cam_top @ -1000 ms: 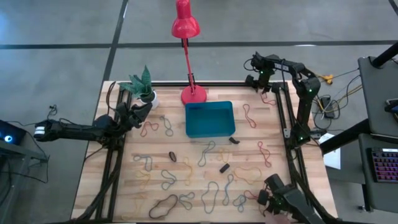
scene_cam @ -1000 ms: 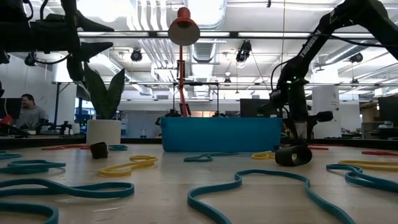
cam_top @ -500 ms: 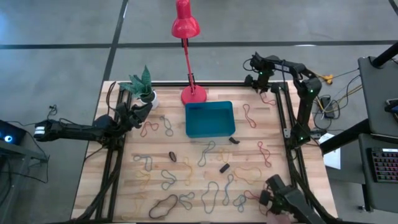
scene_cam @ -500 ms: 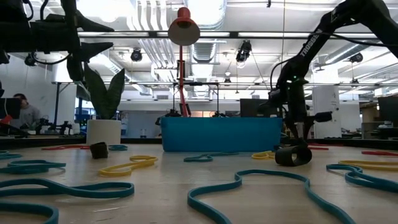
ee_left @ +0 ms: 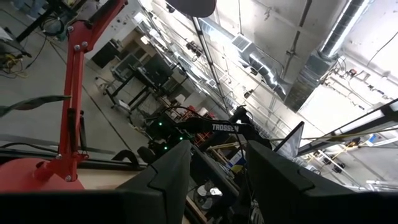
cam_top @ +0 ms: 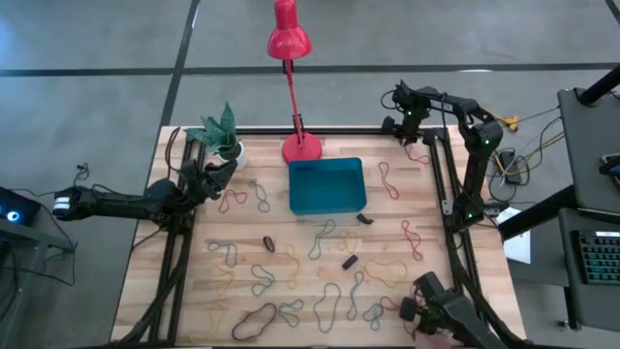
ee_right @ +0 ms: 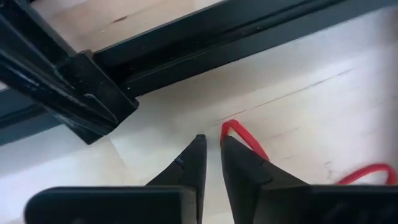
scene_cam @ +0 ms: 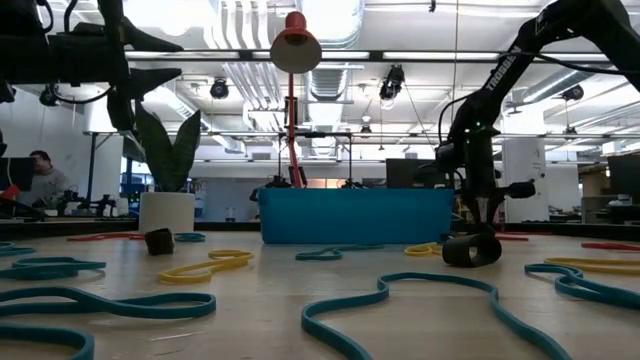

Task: Pick and place rubber bands into bin
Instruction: Put the red rubber band into the blue bin

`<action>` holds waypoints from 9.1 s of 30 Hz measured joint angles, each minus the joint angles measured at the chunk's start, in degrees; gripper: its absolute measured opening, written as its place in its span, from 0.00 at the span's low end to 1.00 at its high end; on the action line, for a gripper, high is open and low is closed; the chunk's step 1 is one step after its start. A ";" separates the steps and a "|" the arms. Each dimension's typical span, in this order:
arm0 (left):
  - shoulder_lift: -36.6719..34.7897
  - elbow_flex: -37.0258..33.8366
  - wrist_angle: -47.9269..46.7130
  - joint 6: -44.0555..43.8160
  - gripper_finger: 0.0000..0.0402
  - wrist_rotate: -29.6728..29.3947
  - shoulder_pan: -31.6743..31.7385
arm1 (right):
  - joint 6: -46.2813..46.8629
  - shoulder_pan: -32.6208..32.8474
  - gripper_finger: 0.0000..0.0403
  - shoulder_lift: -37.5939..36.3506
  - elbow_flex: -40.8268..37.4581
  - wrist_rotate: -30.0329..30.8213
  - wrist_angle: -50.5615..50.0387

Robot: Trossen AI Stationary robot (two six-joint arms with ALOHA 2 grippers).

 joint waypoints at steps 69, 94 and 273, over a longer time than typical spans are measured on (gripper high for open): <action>0.00 -0.15 -0.04 1.07 0.35 -1.97 0.00 | -19.77 1.41 0.15 2.62 6.37 3.86 -3.61; -0.02 -0.15 0.00 1.52 0.35 -4.71 0.00 | -24.99 0.74 0.02 1.46 4.78 -3.72 0.52; 0.31 -0.22 -1.87 0.88 0.35 0.42 -0.02 | -11.45 29.83 0.39 -21.11 -21.96 -5.56 1.24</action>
